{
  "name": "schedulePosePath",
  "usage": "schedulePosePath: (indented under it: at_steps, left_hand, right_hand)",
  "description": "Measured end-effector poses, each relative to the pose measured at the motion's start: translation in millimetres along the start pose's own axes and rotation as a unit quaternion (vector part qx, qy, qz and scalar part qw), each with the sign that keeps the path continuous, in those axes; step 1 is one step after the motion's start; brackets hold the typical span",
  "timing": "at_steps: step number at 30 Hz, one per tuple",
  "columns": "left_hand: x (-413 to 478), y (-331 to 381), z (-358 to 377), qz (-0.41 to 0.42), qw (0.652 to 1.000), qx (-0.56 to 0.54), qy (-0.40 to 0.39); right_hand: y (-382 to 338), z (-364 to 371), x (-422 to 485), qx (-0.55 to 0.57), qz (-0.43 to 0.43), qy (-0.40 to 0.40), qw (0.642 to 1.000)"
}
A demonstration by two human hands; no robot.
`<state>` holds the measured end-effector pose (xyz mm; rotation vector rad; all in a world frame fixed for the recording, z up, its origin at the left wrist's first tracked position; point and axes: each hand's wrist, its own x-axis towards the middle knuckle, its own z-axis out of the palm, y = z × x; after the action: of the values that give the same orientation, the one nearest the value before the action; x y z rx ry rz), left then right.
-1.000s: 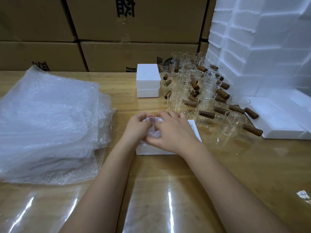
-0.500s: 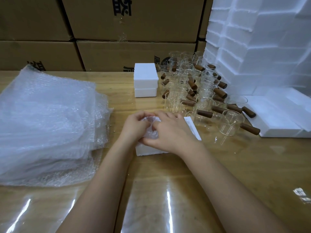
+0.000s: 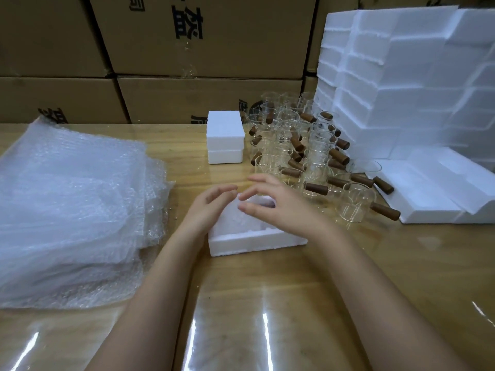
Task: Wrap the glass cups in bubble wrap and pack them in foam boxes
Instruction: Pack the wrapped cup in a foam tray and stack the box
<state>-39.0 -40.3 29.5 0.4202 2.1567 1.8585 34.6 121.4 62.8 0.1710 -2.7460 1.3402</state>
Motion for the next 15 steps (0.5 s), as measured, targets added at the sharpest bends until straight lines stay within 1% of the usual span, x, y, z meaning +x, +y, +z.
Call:
schedulePosePath:
  at_steps: [3,5,7,8,10,12,13,14,15]
  left_hand:
    - [-3.5,-6.1,6.1,0.022,0.999,0.011,0.030]
    - [-4.7,-10.6,6.7,0.037,0.999,0.000,0.039]
    - [-4.1,-14.6,5.1,0.046,0.998,-0.005,0.046]
    - [-3.3,-16.7,4.2,0.048,0.998,-0.001,0.049]
    - [-1.4,-20.1,3.7,0.049,0.998,0.000,0.051]
    - [-0.6,-21.4,4.4,0.046,0.998,-0.002,0.046]
    - [-0.4,-21.6,4.6,0.044,0.998,-0.004,0.045]
    - [0.1,-21.6,4.8,0.044,0.998,-0.006,0.045]
    - [0.4,-21.8,4.8,0.042,0.998,-0.008,0.046]
  right_hand:
    - [2.3,-18.3,-5.3,0.025,-0.002,0.031,0.999]
    - [5.5,-32.5,-12.4,0.023,0.023,0.052,0.998]
    - [9.1,-53.1,-23.7,-0.014,0.050,0.116,0.992]
    - [10.6,-66.1,-30.0,-0.031,0.049,0.171,0.984]
    - [14.9,-96.3,-44.7,-0.044,0.022,0.312,0.949]
    - [25.5,-129.1,-62.4,-0.109,0.007,0.445,0.889]
    - [35.2,-144.8,-71.3,-0.168,0.017,0.489,0.856]
    - [47.4,-159.8,-79.6,-0.234,0.044,0.509,0.827]
    - [61.5,-173.6,-86.8,-0.298,0.089,0.503,0.807]
